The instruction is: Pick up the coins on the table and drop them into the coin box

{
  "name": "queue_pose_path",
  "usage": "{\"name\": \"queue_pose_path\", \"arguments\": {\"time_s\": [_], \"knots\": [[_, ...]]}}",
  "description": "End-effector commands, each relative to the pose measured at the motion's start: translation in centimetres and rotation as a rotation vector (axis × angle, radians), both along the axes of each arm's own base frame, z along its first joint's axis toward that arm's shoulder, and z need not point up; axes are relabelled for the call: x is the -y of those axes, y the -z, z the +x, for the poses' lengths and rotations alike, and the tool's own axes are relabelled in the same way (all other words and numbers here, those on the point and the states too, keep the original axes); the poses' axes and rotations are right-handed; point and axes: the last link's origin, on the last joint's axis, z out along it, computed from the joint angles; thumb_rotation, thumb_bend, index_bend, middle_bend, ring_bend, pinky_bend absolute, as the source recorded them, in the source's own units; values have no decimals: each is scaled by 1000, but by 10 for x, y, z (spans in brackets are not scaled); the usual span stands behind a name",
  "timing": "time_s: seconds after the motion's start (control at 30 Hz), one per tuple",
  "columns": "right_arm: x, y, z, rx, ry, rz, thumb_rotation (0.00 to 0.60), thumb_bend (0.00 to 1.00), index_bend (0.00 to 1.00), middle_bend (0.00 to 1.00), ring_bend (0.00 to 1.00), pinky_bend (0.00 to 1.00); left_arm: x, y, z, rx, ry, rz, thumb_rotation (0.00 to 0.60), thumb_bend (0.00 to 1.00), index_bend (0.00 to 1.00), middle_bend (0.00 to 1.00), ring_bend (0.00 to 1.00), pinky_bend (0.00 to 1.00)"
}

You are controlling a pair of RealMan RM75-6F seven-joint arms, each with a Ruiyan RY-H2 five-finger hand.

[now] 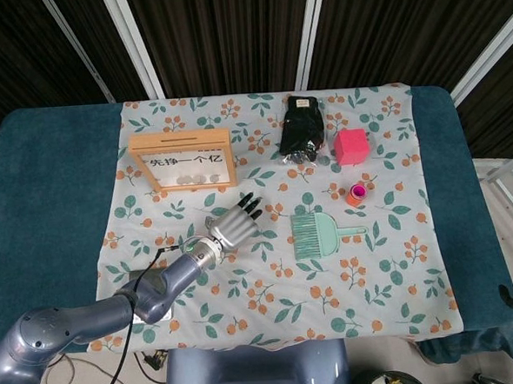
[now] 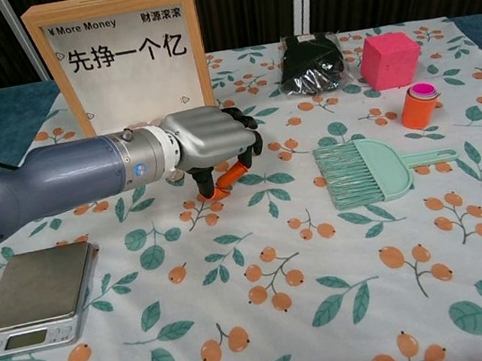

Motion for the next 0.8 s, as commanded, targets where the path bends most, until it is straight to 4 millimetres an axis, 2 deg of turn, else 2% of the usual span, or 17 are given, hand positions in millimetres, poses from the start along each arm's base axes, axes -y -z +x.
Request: {"name": "queue_pose_path", "arguments": {"time_s": [0.03,0.43,0.8], "knots": [[0,0,0,0,1,1,600,395,164,63,23,0,0,0,0,-1,-1,-1,600,206,763,198,0,0],[0,0,0,2,5,5,600,395,168,64,24,0,-5,-6,1,26,-16,25,600,354,767,196,0,0],[0,1,0,12,14,11,600,393,172,64,25,0,-12,-40,16,130,0,62,600,404,768,202,0,0]]}}
